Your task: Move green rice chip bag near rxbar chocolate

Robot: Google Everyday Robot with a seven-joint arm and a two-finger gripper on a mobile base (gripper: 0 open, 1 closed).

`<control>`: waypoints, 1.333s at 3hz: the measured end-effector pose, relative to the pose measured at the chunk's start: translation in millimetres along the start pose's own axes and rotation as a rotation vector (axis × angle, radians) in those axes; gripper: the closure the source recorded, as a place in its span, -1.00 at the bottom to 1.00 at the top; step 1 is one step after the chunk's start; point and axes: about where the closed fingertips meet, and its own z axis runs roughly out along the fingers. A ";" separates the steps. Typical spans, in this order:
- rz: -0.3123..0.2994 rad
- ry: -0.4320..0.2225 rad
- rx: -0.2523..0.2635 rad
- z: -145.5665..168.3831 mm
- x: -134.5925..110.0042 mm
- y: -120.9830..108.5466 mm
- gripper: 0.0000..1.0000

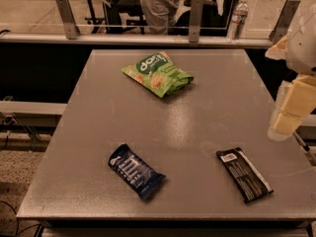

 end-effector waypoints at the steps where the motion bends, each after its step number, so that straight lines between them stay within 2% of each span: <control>1: 0.000 0.000 0.000 0.0 0.0 0.0 -1.00; 2: 0.016 -0.022 0.000 13.1 -12.9 -18.4 -1.00; 3: 0.025 -0.048 0.009 33.0 -36.1 -44.0 -1.00; 4: 0.080 -0.060 0.026 64.5 -64.2 -86.3 -1.00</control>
Offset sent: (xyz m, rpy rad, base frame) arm 0.0568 0.0203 -0.0165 0.0608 0.0094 -0.0260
